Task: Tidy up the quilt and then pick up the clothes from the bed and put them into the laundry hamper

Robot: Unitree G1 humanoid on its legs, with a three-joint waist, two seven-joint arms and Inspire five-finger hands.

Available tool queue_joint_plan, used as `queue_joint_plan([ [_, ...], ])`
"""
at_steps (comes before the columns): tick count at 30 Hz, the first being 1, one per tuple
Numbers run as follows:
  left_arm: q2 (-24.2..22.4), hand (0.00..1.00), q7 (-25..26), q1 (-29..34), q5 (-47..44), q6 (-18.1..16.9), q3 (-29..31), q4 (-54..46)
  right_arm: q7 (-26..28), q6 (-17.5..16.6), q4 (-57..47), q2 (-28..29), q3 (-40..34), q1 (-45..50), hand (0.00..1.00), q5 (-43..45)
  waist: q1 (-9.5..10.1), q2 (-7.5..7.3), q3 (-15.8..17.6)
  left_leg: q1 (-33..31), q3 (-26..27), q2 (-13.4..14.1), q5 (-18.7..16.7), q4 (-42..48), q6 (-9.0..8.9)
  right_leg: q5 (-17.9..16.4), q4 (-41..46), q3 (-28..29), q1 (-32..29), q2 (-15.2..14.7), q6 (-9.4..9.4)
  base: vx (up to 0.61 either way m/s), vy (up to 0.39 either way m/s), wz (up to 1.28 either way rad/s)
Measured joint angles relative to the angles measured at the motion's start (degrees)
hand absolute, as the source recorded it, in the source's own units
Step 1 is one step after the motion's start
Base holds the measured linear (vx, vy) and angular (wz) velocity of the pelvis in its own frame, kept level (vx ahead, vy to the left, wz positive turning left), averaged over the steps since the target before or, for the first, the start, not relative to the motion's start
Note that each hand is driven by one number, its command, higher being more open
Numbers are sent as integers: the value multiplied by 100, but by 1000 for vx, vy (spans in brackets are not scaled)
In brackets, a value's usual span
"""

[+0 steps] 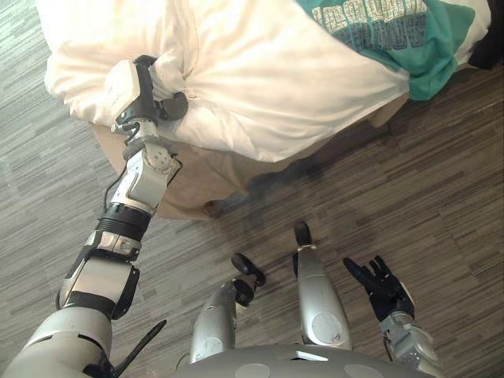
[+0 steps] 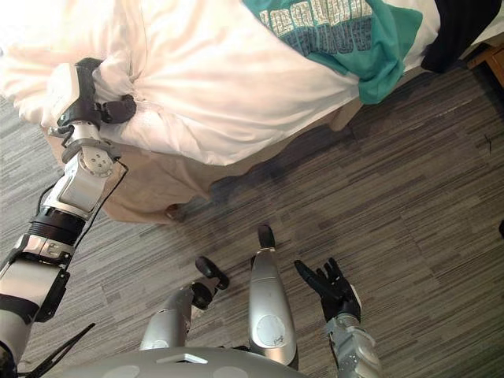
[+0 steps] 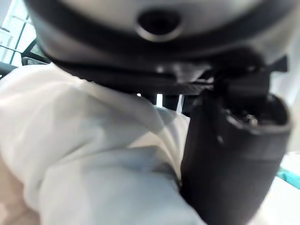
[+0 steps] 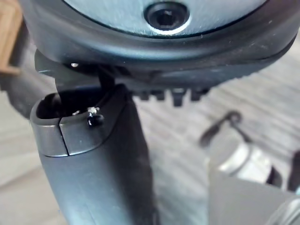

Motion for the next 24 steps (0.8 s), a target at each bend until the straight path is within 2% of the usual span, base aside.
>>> queue_joint_plan([
  [4,113,0,-356,-229,42,-214,-172,334,-296,-16,34,130,-4,11,100,-230,0,3,2,96,47,-46,-20,44,27,0,54,30,59,-51,12,3,22,-2],
  [7,348,0,-737,-224,-7,-458,-579,330,-553,-88,42,144,-59,19,100,-435,23,30,12,325,52,-159,-5,-113,47,-37,70,19,239,-135,46,20,37,7],
  [10,517,0,-960,7,-242,-681,-845,-75,-756,-130,37,144,-53,19,100,-433,71,35,9,564,-19,-279,6,-261,62,-87,50,-40,472,-233,106,30,37,12],
  [14,788,0,-1308,839,-605,-1126,-876,-1236,-1095,-89,26,151,270,84,100,-422,238,49,-8,858,-225,-346,67,-439,108,-96,-145,-340,949,-323,119,70,32,28],
  [16,959,0,-1656,1545,-1075,-1428,-749,-1928,-1326,87,-78,159,604,168,100,-419,499,14,-72,1054,-369,-340,99,-547,88,-97,-251,-532,1248,-328,118,102,10,31],
  [18,962,0,-1901,2163,-1401,-1679,-456,-2267,-1468,286,-186,174,819,206,100,-412,650,-17,-198,1097,-516,-307,105,-551,76,-99,-378,-701,1464,-326,112,103,-8,41],
  [20,863,0,-2136,2866,-1660,-1893,-19,-2466,-1555,496,-199,242,974,214,100,-403,768,-129,-386,1189,-644,-254,103,-549,70,-97,-591,-844,1751,-288,109,135,-16,39],
  [21,699,0,-2290,3329,-1872,-2042,338,-2522,-1612,625,-190,332,1045,230,100,-364,834,-251,-488,1327,-718,-215,84,-545,39,-97,-743,-938,2017,-259,109,146,-12,33],
  [22,425,100,-2482,3790,-2141,-2181,656,-2520,-1646,758,-156,400,1088,254,100,-293,856,-357,-621,1456,-821,-186,56,-545,-5,-96,-908,-1030,2287,-227,108,142,-5,33],
  [23,280,100,-2547,3975,-2267,-2243,767,-2520,-1655,812,-121,431,1088,256,100,-275,877,-411,-682,1528,-867,-170,36,-546,-34,-95,-986,-1065,2419,-204,106,181,7,32],
  [24,23,100,-2651,4235,-2380,-2331,882,-2491,-1666,904,-4,484,1088,255,100,-165,957,-524,-813,1661,-936,-144,7,-553,-72,-95,-1131,-1126,2652,-172,102,188,9,27],
])
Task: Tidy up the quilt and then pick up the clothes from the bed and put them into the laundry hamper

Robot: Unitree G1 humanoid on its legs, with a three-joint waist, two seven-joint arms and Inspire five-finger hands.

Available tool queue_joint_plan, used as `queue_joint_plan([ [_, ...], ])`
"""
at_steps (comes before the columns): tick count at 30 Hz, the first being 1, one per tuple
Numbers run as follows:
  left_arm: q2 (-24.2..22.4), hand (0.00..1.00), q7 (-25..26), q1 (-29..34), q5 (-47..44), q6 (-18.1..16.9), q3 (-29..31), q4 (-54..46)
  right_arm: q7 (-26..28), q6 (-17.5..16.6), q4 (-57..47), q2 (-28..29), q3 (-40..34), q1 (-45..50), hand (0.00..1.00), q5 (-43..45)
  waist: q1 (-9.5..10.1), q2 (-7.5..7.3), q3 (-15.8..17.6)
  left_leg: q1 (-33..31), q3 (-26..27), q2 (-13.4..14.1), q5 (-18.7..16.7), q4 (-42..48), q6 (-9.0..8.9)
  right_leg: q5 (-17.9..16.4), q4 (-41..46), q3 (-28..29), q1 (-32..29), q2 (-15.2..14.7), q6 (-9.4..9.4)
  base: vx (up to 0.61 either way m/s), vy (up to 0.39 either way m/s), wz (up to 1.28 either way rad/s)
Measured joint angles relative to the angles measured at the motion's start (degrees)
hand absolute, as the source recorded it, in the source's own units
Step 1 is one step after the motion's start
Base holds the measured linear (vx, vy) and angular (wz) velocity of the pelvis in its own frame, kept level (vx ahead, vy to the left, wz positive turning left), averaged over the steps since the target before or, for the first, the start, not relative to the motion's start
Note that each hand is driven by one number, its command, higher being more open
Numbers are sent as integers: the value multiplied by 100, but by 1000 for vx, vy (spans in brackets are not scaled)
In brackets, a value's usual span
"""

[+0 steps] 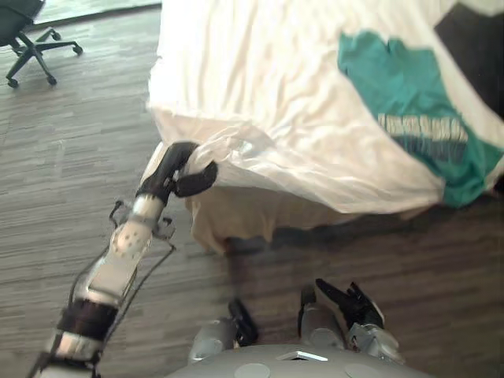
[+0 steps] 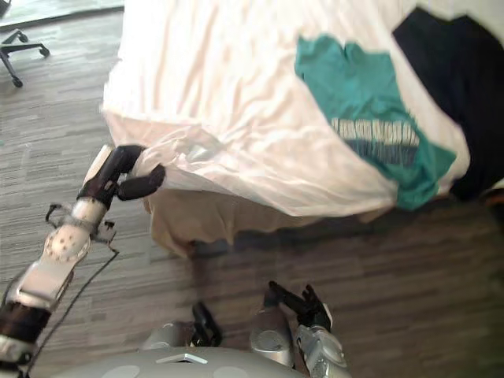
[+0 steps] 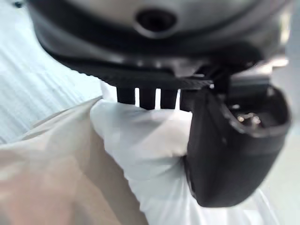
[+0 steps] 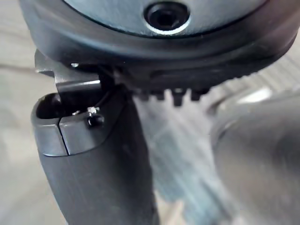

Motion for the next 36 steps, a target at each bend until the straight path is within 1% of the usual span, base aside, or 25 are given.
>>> queue_joint_plan([
  [1,-231,100,-137,202,-49,-58,60,99,21,67,153,18,1,-12,100,17,31,-98,-108,103,-101,4,-10,1,-7,0,-142,-45,233,17,0,193,0,30],
  [3,-604,100,-209,424,-39,-32,75,493,39,131,393,-10,-16,-20,100,30,44,-124,-241,256,-298,22,-56,-13,-13,7,-280,-160,539,90,-13,168,-19,39],
  [7,-1496,100,77,622,-16,270,226,2114,127,176,1108,-191,-32,-33,100,217,154,22,-565,510,-603,58,-108,-195,-35,5,-327,-188,862,194,-24,169,-2,25],
  [9,-2206,100,335,621,-333,325,813,3053,224,164,1584,-213,-129,-32,100,266,162,66,-706,745,-752,142,-111,-236,-40,6,-77,-198,1019,285,-24,195,-19,20],
  [10,-2384,100,378,619,-387,352,1004,3221,273,154,1645,-226,-222,-28,100,269,158,116,-710,831,-779,225,-109,-222,-37,6,224,-195,962,341,-24,261,-100,-9],
  [11,-2861,100,481,582,-681,452,1743,3696,375,118,1648,-253,-518,6,100,247,157,349,-675,1022,-805,590,-126,-117,-32,-348,764,-148,561,642,-132,234,-120,-21],
  [12,-2978,100,533,535,-816,508,2074,3937,394,98,1642,-224,-608,38,100,242,154,427,-747,1012,-790,720,-145,-15,-64,-437,-131,-106,724,848,-251,308,-153,-34],
  [13,-2971,100,596,431,-893,770,2489,4194,396,26,1589,-84,-710,87,100,239,185,246,-772,1019,-758,659,-137,258,-69,227,-1490,-51,990,870,-298,232,-134,-30],
  [14,-2898,100,666,386,-893,1121,2888,4460,416,-55,1576,92,-775,96,100,238,195,-207,-739,1024,-759,420,-287,302,-203,975,-1627,-58,953,537,-254,216,-202,-29],
  [15,-3105,100,690,441,-823,1506,3382,5105,411,-110,1628,9,-956,97,100,236,199,87,-761,1058,-866,665,-426,48,-341,872,-1660,-126,1030,792,-278,196,-145,-4],
  [16,-3364,100,621,591,-719,1880,3833,5469,380,-136,1631,-9,-1109,154,100,236,203,231,-754,1200,-883,687,-400,-188,-377,787,-1682,-191,1098,826,-270,170,-84,18],
  [17,-3401,100,658,632,-654,1962,3946,5659,380,-142,1632,-6,-1154,183,100,236,228,305,-728,1264,-890,654,-359,-306,-409,752,-1674,-251,1127,831,-269,183,26,48],
  [18,-3316,100,791,749,-523,2330,4146,5753,386,-93,1648,17,-1152,193,100,224,261,342,-642,1334,-885,637,-302,-445,-487,679,-1662,-360,1182,837,-266,124,-4,42],
  [19,-3258,100,929,1064,-464,2634,4306,5758,439,-20,1691,-6,-1149,199,100,216,352,407,-626,1365,-878,634,-266,-486,-517,663,-1663,-434,1224,825,-271,104,-5,37],
  [21,-3258,100,954,1287,-486,2719,4422,5769,414,-25,1696,-7,-1145,195,100,192,393,357,-587,1398,-867,611,-224,-508,-504,657,-1663,-473,1281,797,-273,61,-5,22],
  [22,-3251,100,946,1380,-519,2723,4439,5765,405,-22,1736,-18,-1151,201,100,195,474,402,-615,1448,-856,587,-181,-546,-491,656,-1663,-531,1353,777,-274,38,15,30],
  [23,-3202,100,952,1373,-473,2723,4427,5751,401,-20,1741,-28,-1138,191,100,195,491,355,-600,1481,-851,578,-162,-596,-499,656,-1659,-576,1384,776,-274,21,21,26],
  [24,-3189,100,952,1343,-92,2688,4411,5726,398,-25,1736,-27,-1107,128,100,201,493,368,-608,1533,-816,577,-155,-641,-508,656,-1656,-591,1418,775,-274,-20,16,4],
  [26,-3113,100,874,1283,838,2358,4283,5726,387,-28,1726,-38,-970,44,100,250,475,321,-608,1571,-736,566,-150,-678,-509,657,-1673,-580,1422,766,-274,-45,-8,-13],
  [28,-2988,100,795,1229,1712,1841,3768,5722,373,1,1728,-43,-892,-41,100,265,462,313,-624,1584,-648,566,-134,-690,-515,657,-1687,-524,1394,751,-273,-66,-33,-20],
  [29,-2867,100,715,1181,1890,1421,3374,5714,330,18,1718,-39,-800,-72,100,382,457,284,-631,1585,-574,550,-121,-702,-520,658,-1690,-451,1350,744,-271,-97,-40,-29],
  [30,-2780,100,580,1092,1715,1109,3058,5709,213,41,1718,-33,-744,-85,100,559,451,252,-630,1581,-532,544,-118,-717,-525,665,-1703,-436,1319,743,-260,-131,-52,-25],
  [31,-2760,100,452,984,1248,910,2813,5706,23,95,1719,-24,-727,-93,100,811,449,229,-642,1574,-499,530,-85,-791,-542,679,-1705,-429,1273,744,-243,-117,-47,-11],
  [34,-2833,100,343,645,571,658,2435,5706,-420,138,1732,32,-745,-145,100,1229,383,198,-633,1537,-491,511,-61,-917,-547,796,-1823,-433,1232,773,-215,-153,-45,-1],
  [36,-2972,100,233,555,319,501,2256,5700,-914,140,1734,97,-855,-201,100,1639,292,176,-624,1531,-439,511,-56,-988,-556,866,-1826,-339,1140,808,-227,-136,-39,-23],
])
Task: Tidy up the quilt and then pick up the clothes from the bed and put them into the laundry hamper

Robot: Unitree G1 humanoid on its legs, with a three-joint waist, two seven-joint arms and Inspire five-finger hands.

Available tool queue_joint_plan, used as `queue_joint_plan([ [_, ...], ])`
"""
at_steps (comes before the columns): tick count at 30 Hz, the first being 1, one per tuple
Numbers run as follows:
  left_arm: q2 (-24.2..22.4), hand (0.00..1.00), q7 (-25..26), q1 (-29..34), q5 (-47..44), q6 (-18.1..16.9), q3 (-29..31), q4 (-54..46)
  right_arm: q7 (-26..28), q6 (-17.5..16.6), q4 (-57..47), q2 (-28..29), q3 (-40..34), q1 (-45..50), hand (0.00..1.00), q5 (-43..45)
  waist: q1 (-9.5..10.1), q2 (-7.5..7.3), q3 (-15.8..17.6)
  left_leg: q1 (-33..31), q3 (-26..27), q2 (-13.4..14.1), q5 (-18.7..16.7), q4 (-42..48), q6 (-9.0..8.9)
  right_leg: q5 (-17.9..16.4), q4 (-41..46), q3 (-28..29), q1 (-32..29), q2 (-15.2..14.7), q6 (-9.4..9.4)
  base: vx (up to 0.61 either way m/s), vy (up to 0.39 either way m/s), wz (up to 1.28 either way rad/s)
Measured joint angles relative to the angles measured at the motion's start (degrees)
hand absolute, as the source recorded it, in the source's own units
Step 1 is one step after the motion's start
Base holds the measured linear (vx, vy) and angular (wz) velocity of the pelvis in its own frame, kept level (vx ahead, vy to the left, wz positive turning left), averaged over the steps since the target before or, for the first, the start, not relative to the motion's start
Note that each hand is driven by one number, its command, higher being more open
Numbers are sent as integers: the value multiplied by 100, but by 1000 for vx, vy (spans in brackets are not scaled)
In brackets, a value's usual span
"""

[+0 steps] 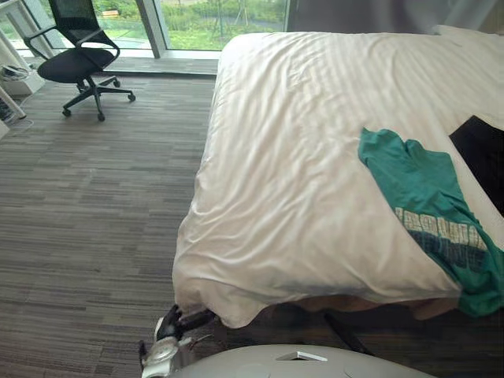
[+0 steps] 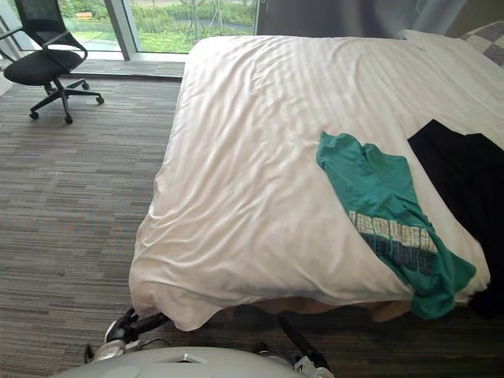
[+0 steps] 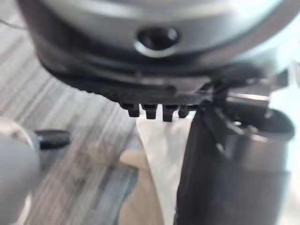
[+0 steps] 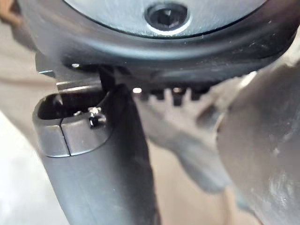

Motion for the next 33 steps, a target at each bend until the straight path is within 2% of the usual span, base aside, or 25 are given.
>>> queue_joint_plan([
  [2,-26,100,-80,16,4,-1,2,22,-350,-2,-1,36,-188,1,100,213,7,-18,6,8,69,-1,1,2,-3,39,0,81,-40,13,2,-120,-43,-23],
  [3,-18,100,-106,52,7,0,13,23,-600,-8,-2,48,-371,4,0,390,11,-23,25,9,121,-2,1,1,-3,69,0,118,-62,21,-11,-113,-46,-16],
  [4,4,100,-90,130,6,9,29,23,-944,-18,-6,54,-616,3,0,419,20,-28,48,14,138,-1,1,0,-3,100,-1,164,-86,26,-15,-113,-46,-14],
  [5,9,100,-82,149,5,10,30,23,-1010,-24,-8,56,-660,3,0,420,20,-29,52,18,144,0,1,0,-3,104,-1,171,-87,26,-16,-129,-54,-14],
  [8,45,100,-57,297,-29,39,197,26,-1716,-240,-49,65,-1057,4,0,421,21,-44,70,88,228,9,-2,-23,-6,132,-2,236,-72,33,-10,-113,-47,-12],
  [10,74,100,-74,388,-19,34,294,24,-2188,-399,-418,37,-1410,-17,0,349,11,-79,93,91,271,-1,-11,-23,-4,157,-30,272,-92,22,-3,-112,-40,-10],
  [12,86,100,-116,503,9,22,327,20,-2402,-413,-872,-97,-1818,-52,0,221,6,-81,91,96,290,-9,-35,-12,-2,161,-31,303,-101,15,3,-91,-29,-9],
  [14,94,100,-194,566,29,13,339,19,-2531,-410,-1361,-432,-2188,-183,0,-229,0,-84,90,91,294,-18,-50,-6,1,159,-30,310,-114,4,6,-66,-25,-6],
  [17,190,100,-255,709,27,30,113,20,-2422,-410,-2024,-1634,-2455,-684,0,-840,-46,-82,86,74,294,-35,-61,-10,-2,161,-20,335,-154,-2,10,-30,-21,-4],
  [19,362,100,-322,742,-6,191,-238,24,-1943,-409,-2206,-2841,-2224,-1402,0,-1408,-169,-83,73,17,267,-49,-57,-8,0,178,-1,341,-215,2,27,0,0,0],
  [20,402,100,-340,727,-28,238,-328,23,-1804,-410,-2208,-3167,-2142,-1554,0,-1478,-172,-89,60,-14,250,-75,-55,-4,4,182,-1,345,-242,3,32,-18,-32,5],
  [21,462,100,-374,669,-196,278,-511,12,-1381,-415,-2207,-3753,-1988,-1852,0,-1559,-180,-93,44,-84,182,-83,-45,-5,10,189,0,351,-300,6,37,-17,-29,8],
  [22,480,100,-380,647,-289,297,-592,9,-1076,-420,-2207,-4021,-1931,-1998,0,-1526,-198,-94,38,-123,140,-88,-43,-4,12,191,0,346,-329,16,38,-3,-42,8],
  [23,536,100,-381,638,-499,380,-770,8,12,-1190,-2144,-4533,-1661,-2213,0,-1236,-224,-101,34,-183,60,-93,-41,-10,16,193,1,343,-385,26,39,0,-34,4],
  [25,593,100,-345,669,-675,418,-885,12,648,-1179,-2719,-4820,-1384,-2368,0,-1275,-313,-115,35,-213,-74,-95,-41,-10,16,193,2,347,-417,27,40,12,-29,-5],
  [26,657,100,-299,676,-848,466,-1003,11,1259,-1187,-3294,-4926,-1215,-2356,0,-1215,-319,-123,6,-211,-167,-105,-40,-7,17,194,2,362,-426,21,40,17,-25,-11],
  [29,739,100,-259,707,-876,453,-1009,8,2163,-1198,-4357,-4774,-850,-2282,0,-994,-398,-226,-13,-227,-282,-138,-34,-2,31,197,3,370,-443,-9,45,2,-8,-5],
  [31,799,100,-259,707,-874,442,-1063,13,2804,-1113,-5641,-4284,-282,-2286,0,-635,-458,-274,-39,-269,-377,-202,-32,5,57,214,2,373,-474,-66,68,-38,-1,1],
  [33,815,100,-318,651,-874,373,-1123,1,3141,-956,-6462,-3859,298,-2289,0,-412,-455,-272,-39,-319,-505,-262,-26,30,125,233,3,348,-475,-134,95,-56,18,14],
])
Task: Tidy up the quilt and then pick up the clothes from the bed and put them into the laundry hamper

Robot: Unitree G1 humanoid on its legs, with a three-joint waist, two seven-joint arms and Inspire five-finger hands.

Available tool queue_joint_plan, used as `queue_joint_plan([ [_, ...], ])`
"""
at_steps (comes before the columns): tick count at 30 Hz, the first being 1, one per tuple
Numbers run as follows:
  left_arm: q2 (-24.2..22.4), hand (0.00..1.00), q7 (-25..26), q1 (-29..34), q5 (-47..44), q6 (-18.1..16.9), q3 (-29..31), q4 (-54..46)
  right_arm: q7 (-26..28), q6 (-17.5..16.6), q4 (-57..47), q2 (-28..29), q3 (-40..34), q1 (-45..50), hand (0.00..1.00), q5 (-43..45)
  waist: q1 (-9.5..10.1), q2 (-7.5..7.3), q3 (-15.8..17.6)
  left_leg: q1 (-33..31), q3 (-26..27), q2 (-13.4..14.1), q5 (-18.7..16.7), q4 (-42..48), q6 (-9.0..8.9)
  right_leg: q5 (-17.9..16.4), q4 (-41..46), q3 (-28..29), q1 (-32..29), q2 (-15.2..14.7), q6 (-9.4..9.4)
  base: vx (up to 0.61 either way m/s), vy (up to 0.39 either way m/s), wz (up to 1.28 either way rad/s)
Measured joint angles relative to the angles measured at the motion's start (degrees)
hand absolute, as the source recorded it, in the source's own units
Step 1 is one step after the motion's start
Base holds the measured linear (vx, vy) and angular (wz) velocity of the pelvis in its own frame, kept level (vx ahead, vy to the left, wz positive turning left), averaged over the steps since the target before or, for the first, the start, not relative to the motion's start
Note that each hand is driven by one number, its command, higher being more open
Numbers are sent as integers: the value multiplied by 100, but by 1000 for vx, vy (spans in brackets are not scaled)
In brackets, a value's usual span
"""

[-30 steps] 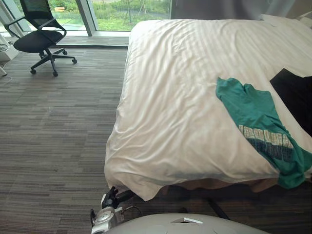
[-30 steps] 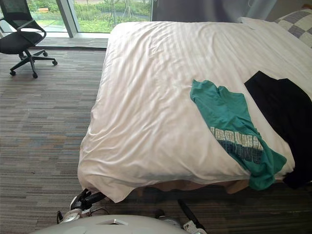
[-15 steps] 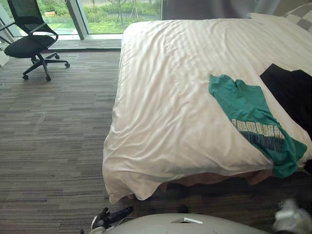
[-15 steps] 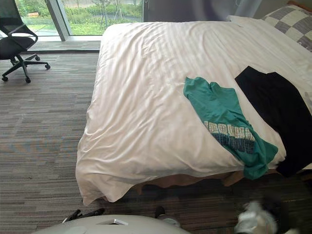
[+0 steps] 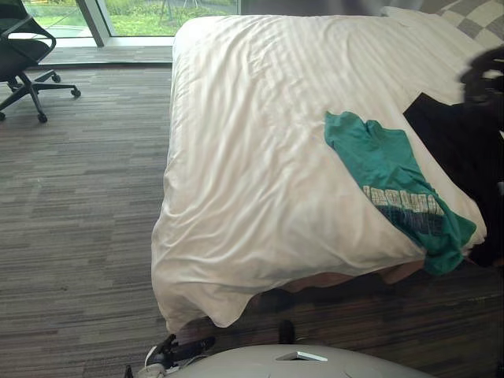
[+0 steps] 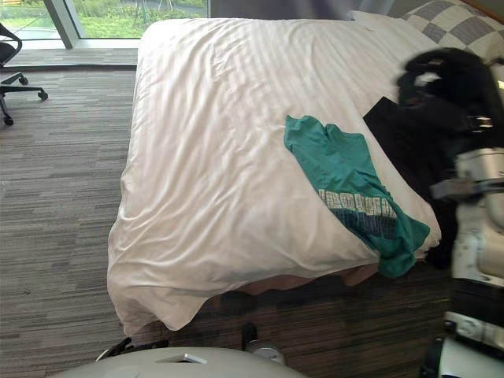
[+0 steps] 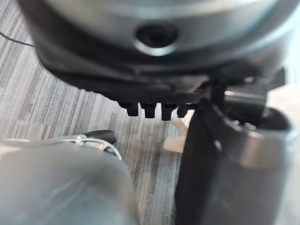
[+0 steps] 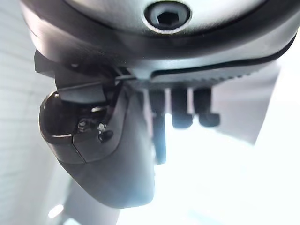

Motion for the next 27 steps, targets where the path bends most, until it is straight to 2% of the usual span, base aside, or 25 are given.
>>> queue_joint_plan([
  [3,0,100,-87,-85,-8,-51,-153,-181,323,395,-639,761,1259,-14,0,166,149,10,6,-75,-296,-62,0,31,51,7,0,-195,66,-103,10,-62,10,39],
  [7,-27,100,-161,-258,-248,-147,-382,-285,47,964,-484,1759,3231,-424,0,54,497,42,67,-343,-742,-122,20,177,114,10,-1,-572,98,-221,15,-77,-9,53],
  [8,-35,100,-161,-259,-253,-149,-383,-323,-12,988,-389,1884,3480,-547,0,-11,532,52,93,-398,-810,-130,29,193,128,11,-1,-633,95,-237,16,-105,-22,58],
  [9,-36,100,-173,-309,-282,-159,-403,-365,-155,1031,-144,2205,3977,-879,0,-151,660,79,210,-509,-955,-141,56,205,165,21,-1,-756,69,-261,32,-100,-25,47],
  [11,-10,100,-175,-412,-371,-166,-440,-371,-300,1031,104,2487,4305,-1225,0,-181,767,72,364,-749,-1098,-165,105,265,183,43,24,-860,-82,-293,33,-143,-39,43],
  [12,14,100,-175,-520,-430,-186,-442,-382,-449,1027,250,2697,4479,-1547,0,-383,827,69,576,-985,-1167,-172,160,332,181,72,90,-927,-264,-314,4,-148,-39,32],
  [13,39,100,-173,-581,-456,-198,-443,-377,-513,1021,344,2787,4544,-1718,0,-385,851,58,701,-1092,-1208,-181,199,353,177,82,142,-943,-368,-327,-8,-163,-45,26],
  [15,130,100,-175,-799,-490,-282,-442,-370,-736,947,687,3038,4658,-2261,0,-611,939,14,1219,-1461,-1286,-202,331,401,177,129,282,-976,-740,-364,-48,-167,-46,16],
  [21,204,100,-173,-1343,-673,-603,-446,-371,-1251,853,1245,3090,4687,-3058,0,-841,975,63,2240,-2300,-1482,-235,446,712,188,300,360,-1096,-1364,-411,-154,-108,-17,14],
  [27,56,100,-191,-2115,-670,-773,-624,-368,-1920,753,1230,3084,4472,-3430,0,-860,1058,161,2401,-3371,-1556,-248,558,969,186,310,661,-1131,-2390,-485,-161,-68,-6,9],
])
